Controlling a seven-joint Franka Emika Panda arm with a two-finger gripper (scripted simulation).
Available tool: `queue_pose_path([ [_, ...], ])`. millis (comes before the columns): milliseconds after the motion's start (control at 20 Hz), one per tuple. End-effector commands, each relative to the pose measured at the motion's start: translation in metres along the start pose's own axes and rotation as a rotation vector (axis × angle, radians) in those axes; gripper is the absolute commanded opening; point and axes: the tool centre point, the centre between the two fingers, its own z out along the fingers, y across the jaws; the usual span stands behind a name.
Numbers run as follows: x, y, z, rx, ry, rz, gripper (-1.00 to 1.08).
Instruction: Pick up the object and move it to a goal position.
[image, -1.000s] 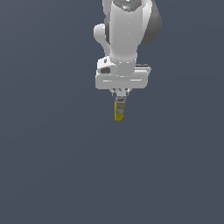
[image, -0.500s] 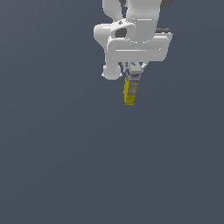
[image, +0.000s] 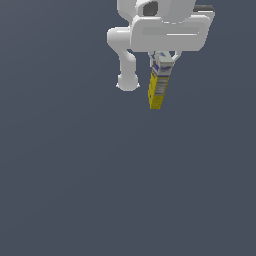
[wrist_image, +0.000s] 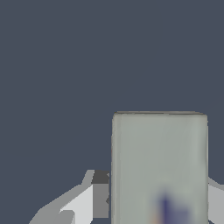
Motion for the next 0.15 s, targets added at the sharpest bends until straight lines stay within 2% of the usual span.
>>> queue_pose_path([
  [0, -0.0007, -0.0022, -0.0050, 0.000, -0.001, 0.001, -1.00],
  [100, -0.0008, -0.0028, -0.0060, 0.000, -0.001, 0.001, -1.00],
])
